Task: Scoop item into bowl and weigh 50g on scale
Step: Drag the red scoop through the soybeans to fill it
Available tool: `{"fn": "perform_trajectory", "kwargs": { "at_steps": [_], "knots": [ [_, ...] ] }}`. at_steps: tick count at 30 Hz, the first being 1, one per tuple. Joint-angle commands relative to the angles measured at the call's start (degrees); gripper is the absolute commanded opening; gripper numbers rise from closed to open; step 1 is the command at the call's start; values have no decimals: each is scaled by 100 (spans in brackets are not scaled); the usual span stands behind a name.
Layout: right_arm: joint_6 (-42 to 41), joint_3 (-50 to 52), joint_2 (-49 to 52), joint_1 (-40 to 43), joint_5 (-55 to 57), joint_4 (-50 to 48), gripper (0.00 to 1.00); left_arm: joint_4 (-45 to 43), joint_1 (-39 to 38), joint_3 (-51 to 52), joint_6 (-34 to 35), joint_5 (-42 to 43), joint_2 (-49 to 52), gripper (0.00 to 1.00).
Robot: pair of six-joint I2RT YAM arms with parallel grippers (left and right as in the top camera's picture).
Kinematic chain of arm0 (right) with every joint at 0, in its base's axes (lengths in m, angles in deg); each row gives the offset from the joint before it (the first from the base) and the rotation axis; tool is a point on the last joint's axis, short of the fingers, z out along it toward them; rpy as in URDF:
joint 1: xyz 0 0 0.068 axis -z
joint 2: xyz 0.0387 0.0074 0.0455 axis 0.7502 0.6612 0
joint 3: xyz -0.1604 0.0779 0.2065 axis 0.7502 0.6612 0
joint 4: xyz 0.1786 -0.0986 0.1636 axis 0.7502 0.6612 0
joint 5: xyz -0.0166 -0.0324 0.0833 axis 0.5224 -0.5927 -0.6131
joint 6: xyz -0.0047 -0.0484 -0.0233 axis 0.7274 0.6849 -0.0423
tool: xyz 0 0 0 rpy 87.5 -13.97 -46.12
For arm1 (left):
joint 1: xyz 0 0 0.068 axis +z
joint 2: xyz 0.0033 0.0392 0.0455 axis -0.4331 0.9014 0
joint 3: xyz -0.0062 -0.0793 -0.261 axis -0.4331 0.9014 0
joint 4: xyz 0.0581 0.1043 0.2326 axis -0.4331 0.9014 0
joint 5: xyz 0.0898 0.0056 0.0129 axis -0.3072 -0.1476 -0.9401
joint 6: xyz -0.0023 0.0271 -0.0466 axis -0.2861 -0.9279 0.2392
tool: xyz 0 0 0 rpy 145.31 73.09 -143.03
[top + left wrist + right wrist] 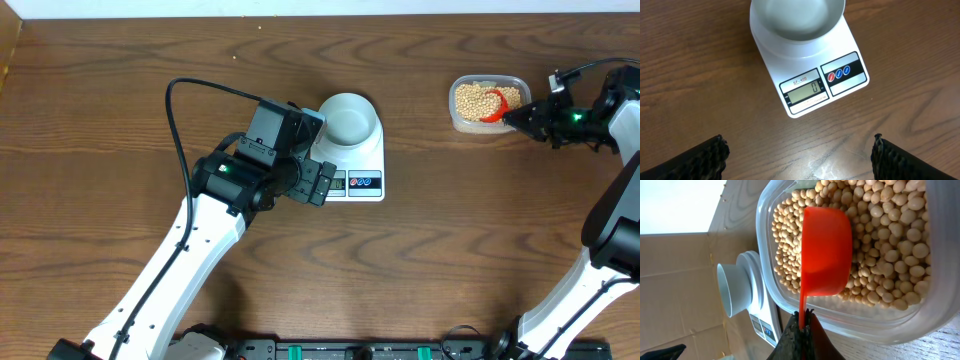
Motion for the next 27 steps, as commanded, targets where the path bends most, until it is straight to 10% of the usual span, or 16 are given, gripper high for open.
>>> {"fn": "perform_trajectory", "kwargs": {
  "at_steps": [1, 27],
  "knots": [
    [190, 26, 11, 26, -260, 0, 1, -2, 28, 44, -7, -52, 15, 93],
    [192, 26, 11, 138, -385, 35, 1, -2, 28, 44, -7, -52, 15, 93]
  ]
}}
